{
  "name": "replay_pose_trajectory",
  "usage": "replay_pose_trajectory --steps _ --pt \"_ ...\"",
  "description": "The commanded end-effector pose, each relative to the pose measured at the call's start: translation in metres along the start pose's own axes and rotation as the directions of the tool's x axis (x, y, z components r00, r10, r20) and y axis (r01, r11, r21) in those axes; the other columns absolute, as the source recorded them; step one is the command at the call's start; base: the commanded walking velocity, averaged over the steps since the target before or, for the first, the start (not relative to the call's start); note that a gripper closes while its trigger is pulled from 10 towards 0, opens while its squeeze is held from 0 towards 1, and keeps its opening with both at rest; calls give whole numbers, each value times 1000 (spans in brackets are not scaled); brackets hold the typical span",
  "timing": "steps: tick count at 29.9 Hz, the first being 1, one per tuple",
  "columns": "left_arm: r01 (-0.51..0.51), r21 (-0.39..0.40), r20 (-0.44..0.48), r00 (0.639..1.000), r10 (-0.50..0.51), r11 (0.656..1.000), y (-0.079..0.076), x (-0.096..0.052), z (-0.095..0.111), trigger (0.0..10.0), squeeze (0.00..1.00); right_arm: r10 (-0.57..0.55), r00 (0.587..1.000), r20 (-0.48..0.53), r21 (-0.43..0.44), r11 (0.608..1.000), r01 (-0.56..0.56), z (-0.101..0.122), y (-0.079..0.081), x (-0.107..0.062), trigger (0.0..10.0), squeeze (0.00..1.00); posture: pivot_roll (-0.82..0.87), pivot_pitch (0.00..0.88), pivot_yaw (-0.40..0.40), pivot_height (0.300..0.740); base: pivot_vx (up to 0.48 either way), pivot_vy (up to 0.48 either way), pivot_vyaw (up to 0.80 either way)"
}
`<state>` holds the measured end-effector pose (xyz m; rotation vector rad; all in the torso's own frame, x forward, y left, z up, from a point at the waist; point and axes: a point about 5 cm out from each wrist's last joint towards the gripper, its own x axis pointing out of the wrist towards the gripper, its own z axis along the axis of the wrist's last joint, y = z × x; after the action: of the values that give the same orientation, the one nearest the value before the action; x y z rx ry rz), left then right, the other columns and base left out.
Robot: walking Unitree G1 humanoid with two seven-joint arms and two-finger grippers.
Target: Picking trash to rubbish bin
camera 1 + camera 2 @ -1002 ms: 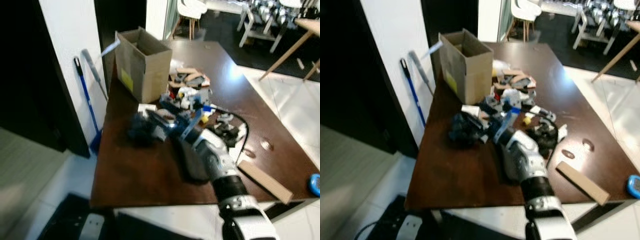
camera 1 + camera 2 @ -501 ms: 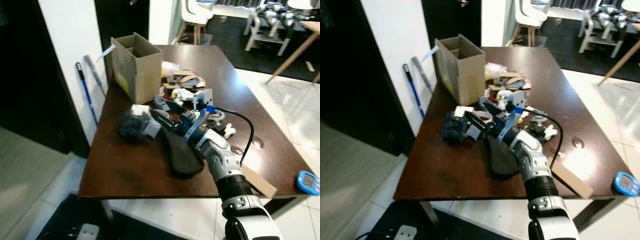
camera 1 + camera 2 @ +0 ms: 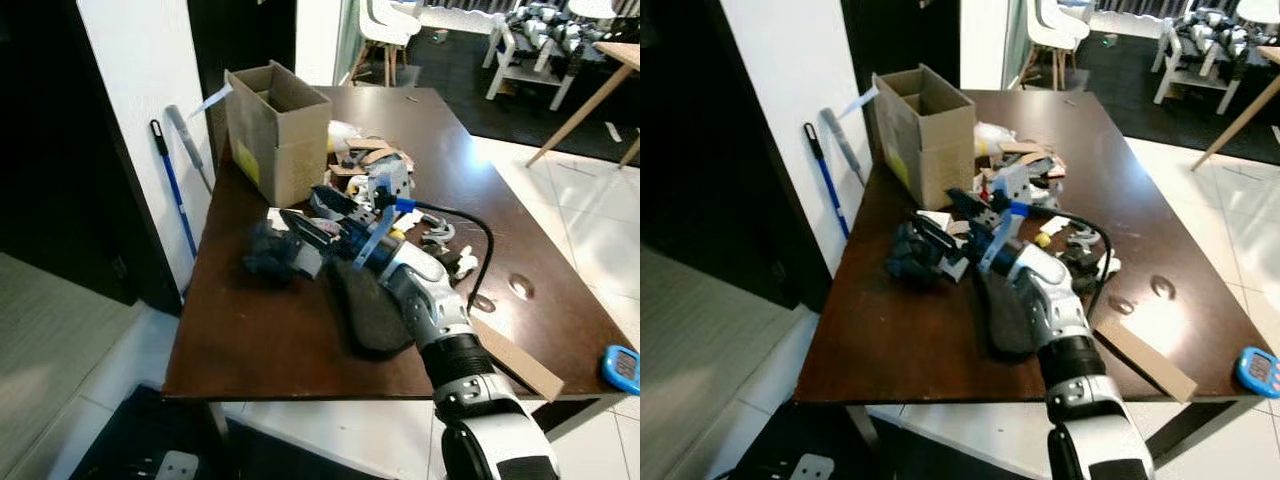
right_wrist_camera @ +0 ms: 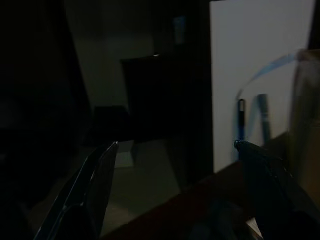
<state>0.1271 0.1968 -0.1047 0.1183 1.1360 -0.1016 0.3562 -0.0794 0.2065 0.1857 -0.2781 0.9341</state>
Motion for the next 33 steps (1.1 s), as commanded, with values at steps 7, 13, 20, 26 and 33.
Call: replay_pose_trajectory --steps 7,13,20,26,33 --pt "22 -3 -34 999 -22 1000 -7 0 -10 10000 0 -1 1000 -3 5 1000 1 1 -2 2 10000 0 69 88 -49 740 0 0 681" --pt "26 2 -25 999 -26 1000 -8 0 -6 10000 0 -47 999 -3 0 999 47 0 -5 1 10000 0 68 87 -48 740 0 0 685" --pt "28 2 -25 999 -27 1000 -8 0 -5 10000 0 -62 998 -4 -1 998 62 -1 -7 0 10000 0 66 86 -46 740 0 0 685" --pt "34 -10 -22 999 -34 999 -9 0 -6 10000 0 -63 998 -3 2 998 63 -2 -7 -2 10000 0 64 88 -44 740 0 0 688" --pt "33 -7 -23 999 -33 999 -9 0 -5 10000 0 -64 998 1 19 998 64 -3 -6 -2 10000 0 64 86 -46 740 0 0 686"
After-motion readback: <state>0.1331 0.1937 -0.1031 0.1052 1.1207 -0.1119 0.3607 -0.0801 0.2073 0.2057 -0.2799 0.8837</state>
